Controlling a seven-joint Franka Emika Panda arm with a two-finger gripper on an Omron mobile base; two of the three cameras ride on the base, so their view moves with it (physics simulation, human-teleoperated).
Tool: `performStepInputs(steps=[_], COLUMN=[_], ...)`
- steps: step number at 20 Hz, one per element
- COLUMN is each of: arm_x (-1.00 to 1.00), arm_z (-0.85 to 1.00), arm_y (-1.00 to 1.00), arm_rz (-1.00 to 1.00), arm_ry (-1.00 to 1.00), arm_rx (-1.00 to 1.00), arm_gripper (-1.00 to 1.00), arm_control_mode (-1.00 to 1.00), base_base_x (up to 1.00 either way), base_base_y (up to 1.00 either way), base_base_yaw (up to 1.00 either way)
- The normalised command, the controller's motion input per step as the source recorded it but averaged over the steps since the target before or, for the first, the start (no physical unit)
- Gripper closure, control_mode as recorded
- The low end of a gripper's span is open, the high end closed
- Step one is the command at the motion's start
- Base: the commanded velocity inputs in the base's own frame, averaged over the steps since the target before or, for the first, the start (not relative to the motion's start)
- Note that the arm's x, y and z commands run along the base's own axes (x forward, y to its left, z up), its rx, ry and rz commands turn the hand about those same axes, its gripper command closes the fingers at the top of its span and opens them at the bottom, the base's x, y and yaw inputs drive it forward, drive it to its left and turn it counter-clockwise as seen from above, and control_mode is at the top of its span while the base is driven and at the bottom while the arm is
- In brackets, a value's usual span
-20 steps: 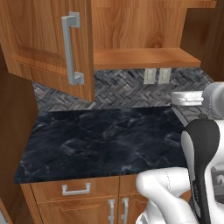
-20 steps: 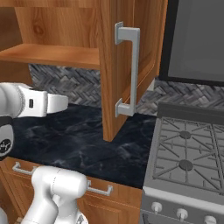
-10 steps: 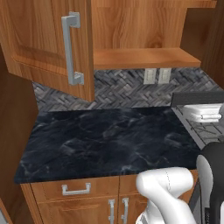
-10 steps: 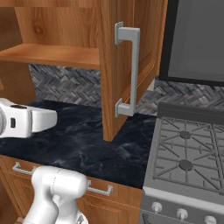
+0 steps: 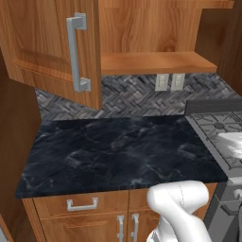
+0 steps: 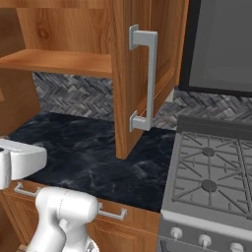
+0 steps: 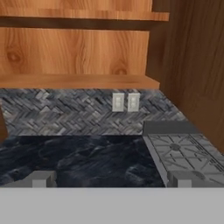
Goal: Open the cabinet and move the ladle to the pot. Then close the cabinet.
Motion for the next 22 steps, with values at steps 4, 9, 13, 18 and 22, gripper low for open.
performStepInputs(steps=[4,9,13,18,22], arm_x=[-0.33,-0.14,-0.25,-0.24,-0.05], arm_z=[0.06,0.02,0.00,0.03,0.23], arm_y=[0.00,0.00,-0.05,-0.08,-0.18], arm_rz=[0.00,0.00,0.00,0.00,0.00], arm_ry=[0.00,-0.01,-0.07,-0.03,0.00], arm_rx=[0.07,0.18,0.28,0.27,0.20], arm_gripper=[-1.00,-1.00,-1.00,-1.00,-1.00], arm_control_mode=[-1.00,-1.00,-1.00,-1.00,-1.00], base_base_x=[0.00,0.00,0.00,0.00,0.00], base_base_y=[0.00,0.00,0.00,0.00,0.00], base_base_yaw=[0.00,0.00,0.00,0.00,0.00])
